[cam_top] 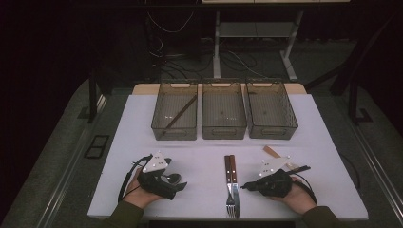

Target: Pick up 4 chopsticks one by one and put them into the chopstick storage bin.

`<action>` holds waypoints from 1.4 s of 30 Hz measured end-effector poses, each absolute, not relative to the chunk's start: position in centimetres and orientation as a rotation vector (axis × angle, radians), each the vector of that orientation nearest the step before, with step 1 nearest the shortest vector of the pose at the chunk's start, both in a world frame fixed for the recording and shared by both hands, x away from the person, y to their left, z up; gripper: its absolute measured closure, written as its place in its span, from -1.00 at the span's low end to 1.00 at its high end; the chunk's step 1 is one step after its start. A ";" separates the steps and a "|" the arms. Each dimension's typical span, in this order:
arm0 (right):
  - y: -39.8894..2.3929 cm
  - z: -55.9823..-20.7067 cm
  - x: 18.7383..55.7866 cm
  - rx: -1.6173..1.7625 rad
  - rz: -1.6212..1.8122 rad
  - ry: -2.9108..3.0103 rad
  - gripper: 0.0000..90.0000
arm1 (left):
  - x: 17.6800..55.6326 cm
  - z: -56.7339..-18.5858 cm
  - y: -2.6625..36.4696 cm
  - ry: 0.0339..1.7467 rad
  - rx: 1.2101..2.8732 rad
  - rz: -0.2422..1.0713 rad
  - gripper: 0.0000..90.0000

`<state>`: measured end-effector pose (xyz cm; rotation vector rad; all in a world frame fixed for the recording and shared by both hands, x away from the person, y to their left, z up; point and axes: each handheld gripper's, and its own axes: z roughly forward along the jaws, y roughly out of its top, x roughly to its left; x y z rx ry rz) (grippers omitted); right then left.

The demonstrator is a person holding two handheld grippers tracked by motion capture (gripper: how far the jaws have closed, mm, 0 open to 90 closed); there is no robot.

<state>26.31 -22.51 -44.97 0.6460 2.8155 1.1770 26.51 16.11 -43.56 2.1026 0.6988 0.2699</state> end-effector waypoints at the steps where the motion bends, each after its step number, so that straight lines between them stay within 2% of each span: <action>1: -22.5 -45.0 26.4 0.647 1.172 2.813 1.00 | 26.5 -43.6 16.1 0.698 2.103 0.269 -1.00; 42: -22.4 -45.1 29.1 0.763 1.135 2.694 1.00 | 26.6 -43.5 16.2 0.691 2.103 0.270 -1.00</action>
